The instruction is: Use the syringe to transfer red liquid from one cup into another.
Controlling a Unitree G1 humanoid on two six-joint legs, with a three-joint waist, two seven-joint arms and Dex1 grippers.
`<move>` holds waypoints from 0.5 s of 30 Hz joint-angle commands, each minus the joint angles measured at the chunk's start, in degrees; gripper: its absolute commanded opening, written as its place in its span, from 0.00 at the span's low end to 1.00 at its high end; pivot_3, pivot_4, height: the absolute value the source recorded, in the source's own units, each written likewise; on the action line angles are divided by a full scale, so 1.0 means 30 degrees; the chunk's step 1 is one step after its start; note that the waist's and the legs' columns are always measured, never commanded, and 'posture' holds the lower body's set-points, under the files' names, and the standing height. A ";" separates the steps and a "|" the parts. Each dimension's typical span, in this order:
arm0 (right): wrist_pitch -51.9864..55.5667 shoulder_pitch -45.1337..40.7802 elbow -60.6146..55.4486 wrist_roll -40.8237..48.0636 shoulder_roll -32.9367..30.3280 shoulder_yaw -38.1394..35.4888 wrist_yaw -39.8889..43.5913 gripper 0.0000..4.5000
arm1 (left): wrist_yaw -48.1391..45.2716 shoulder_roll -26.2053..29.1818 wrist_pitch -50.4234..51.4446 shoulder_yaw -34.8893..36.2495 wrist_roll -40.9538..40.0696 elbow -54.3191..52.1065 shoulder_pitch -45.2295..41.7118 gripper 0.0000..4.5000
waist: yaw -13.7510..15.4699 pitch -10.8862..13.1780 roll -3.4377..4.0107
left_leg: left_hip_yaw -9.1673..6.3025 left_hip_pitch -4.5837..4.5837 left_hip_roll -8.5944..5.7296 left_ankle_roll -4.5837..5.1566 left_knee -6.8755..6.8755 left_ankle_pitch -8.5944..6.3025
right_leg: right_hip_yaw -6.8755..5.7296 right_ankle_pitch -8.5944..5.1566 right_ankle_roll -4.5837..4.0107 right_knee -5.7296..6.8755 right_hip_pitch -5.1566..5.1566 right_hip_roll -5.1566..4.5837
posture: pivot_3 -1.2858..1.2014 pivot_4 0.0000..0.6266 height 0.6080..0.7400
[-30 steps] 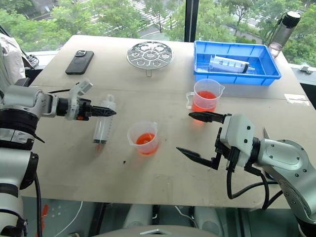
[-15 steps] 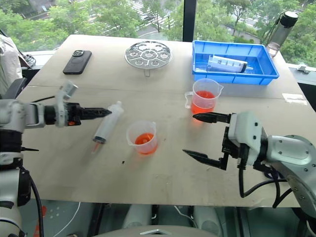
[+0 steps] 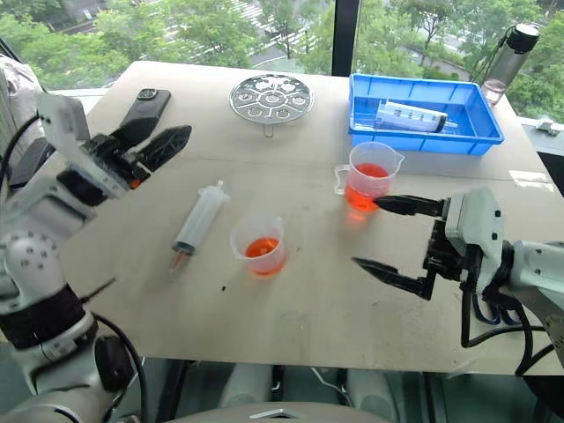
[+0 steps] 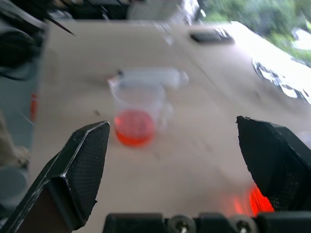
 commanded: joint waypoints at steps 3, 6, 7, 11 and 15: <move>-0.2534 0.4750 0.1137 -0.2494 0.0994 -0.2596 0.1351 1.00 | -0.0664 -0.0624 -0.1262 0.0986 -0.2489 -0.4456 0.5018 0.99 | 0.0074 -0.0005 -0.0002 | -0.0006 0.0026 0.0000 -0.0001 -0.0016 -0.0001 | -0.0003 -0.0007 0.0001 0.0001 0.0016 0.0002 | 0.52 0.24 0.89; -0.3980 0.6461 0.1997 -0.3625 0.2187 -0.3154 0.1044 1.00 | -0.2183 -0.0022 -0.2136 0.1286 -0.2848 -0.5244 0.8842 0.99 | 0.0012 0.0002 0.0004 | 0.0023 0.0130 0.0001 -0.0001 -0.0028 -0.0004 | 0.0014 -0.0052 0.0030 0.0000 0.0084 -0.0002 | 0.52 0.24 0.89; -0.4263 0.7234 0.1813 -0.3843 0.2863 -0.3282 0.0739 1.00 | -0.2490 -0.0020 -0.2567 0.1447 -0.2726 -0.5304 1.0028 0.99 | -0.0004 -0.0002 0.0018 | 0.0025 0.0170 0.0006 -0.0003 -0.0029 -0.0006 | 0.0016 -0.0100 0.0005 -0.0007 0.0112 0.0003 | 0.52 0.24 0.89; -0.5230 1.0213 0.1056 -0.4062 0.4999 -0.3384 0.0670 1.00 | -0.3320 -0.0033 -0.4247 0.1365 -0.2399 -0.5856 1.3199 0.99 | 0.0076 -0.0039 0.0060 | -0.0003 0.0281 0.0018 -0.0095 -0.0027 -0.0061 | 0.0004 -0.0107 0.0001 -0.0013 0.0161 -0.0030 | 0.52 0.24 0.89; -0.6729 1.2005 0.1159 -0.5773 0.6825 -0.2091 -0.0165 1.00 | -0.4459 -0.0374 -0.6376 0.0434 -0.1335 -0.6220 1.6244 0.99 | 0.0026 -0.0220 0.0196 | -0.0066 0.0284 0.0096 -0.0102 -0.0044 -0.0066 | -0.0016 -0.0107 0.0001 -0.0093 0.0178 -0.0176 | 0.52 0.24 0.89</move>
